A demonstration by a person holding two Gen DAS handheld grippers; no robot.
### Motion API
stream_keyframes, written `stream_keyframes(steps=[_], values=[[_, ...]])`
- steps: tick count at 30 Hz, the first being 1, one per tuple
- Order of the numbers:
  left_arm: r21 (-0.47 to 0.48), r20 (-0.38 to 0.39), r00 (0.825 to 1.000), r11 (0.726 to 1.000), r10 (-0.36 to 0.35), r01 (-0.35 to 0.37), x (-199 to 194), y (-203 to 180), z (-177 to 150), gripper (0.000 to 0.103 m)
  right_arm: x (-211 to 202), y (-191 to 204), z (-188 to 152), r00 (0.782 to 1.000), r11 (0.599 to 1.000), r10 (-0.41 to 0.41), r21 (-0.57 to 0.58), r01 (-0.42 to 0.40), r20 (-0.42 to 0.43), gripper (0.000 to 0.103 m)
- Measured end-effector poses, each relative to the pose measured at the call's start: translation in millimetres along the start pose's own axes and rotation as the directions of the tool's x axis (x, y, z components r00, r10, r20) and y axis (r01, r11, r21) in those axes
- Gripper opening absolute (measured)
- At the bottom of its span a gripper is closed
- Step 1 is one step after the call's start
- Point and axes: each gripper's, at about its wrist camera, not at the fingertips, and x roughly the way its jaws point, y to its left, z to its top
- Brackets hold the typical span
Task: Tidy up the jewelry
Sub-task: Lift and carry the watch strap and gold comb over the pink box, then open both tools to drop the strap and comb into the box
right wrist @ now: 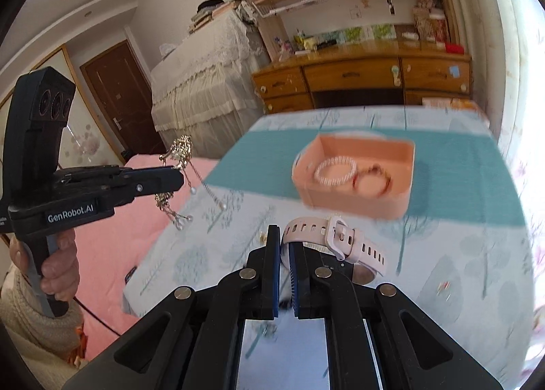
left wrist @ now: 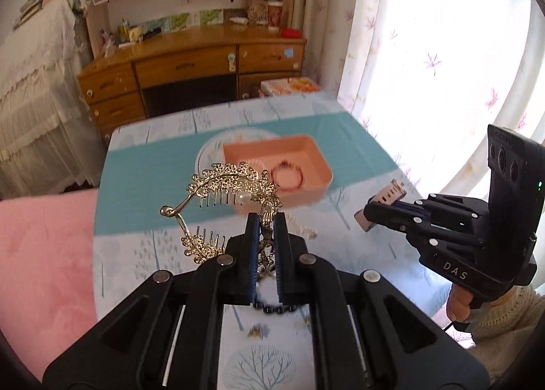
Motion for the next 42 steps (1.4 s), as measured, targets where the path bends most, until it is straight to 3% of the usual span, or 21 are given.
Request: stream_keyframes(steps=[8,16,25,27,29,32,42], values=[[0.020,0.067,0.997,1.000,-0.022,0.021,19.4,-14.3,69.4,0.006,-9.3,-20.7,78.3,0.996,0.998,-0.058,0.034,0.056,0.066,0.006],[-0.072,-0.008,0.998,0.996,-0.057,0.056,107.2,-1.6,92.7,0.006,35.0,-74.0,131.8,1.000,0.980,-0.021,0.200,0.024,-0.017,0.006],[-0.107,-0.058,0.997,0.993,-0.050,0.044,175.3,10.0,87.1,0.007,109.3,-116.2,118.3,0.988,0.948,0.014,0.317,0.035,-0.151,0.006],[-0.116,-0.077,0.996,0.992,-0.051,0.042,185.2,13.3,84.4,0.012,120.6,-121.9,111.9,0.986,0.941,0.005,0.335,0.053,-0.169,0.007],[-0.133,-0.091,0.995,0.990,-0.051,0.039,192.7,18.6,81.1,0.014,129.8,-130.3,107.0,0.982,0.932,0.008,0.358,0.061,-0.187,0.015],[-0.152,-0.104,0.994,0.988,-0.046,0.030,195.7,25.8,73.9,0.016,139.8,-138.1,102.7,0.982,0.925,0.013,0.376,0.060,-0.188,0.036],[-0.188,-0.106,0.994,0.982,0.013,-0.033,163.1,41.5,46.6,0.017,124.0,-115.6,106.4,0.988,0.946,-0.003,0.320,0.054,-0.156,0.037]])
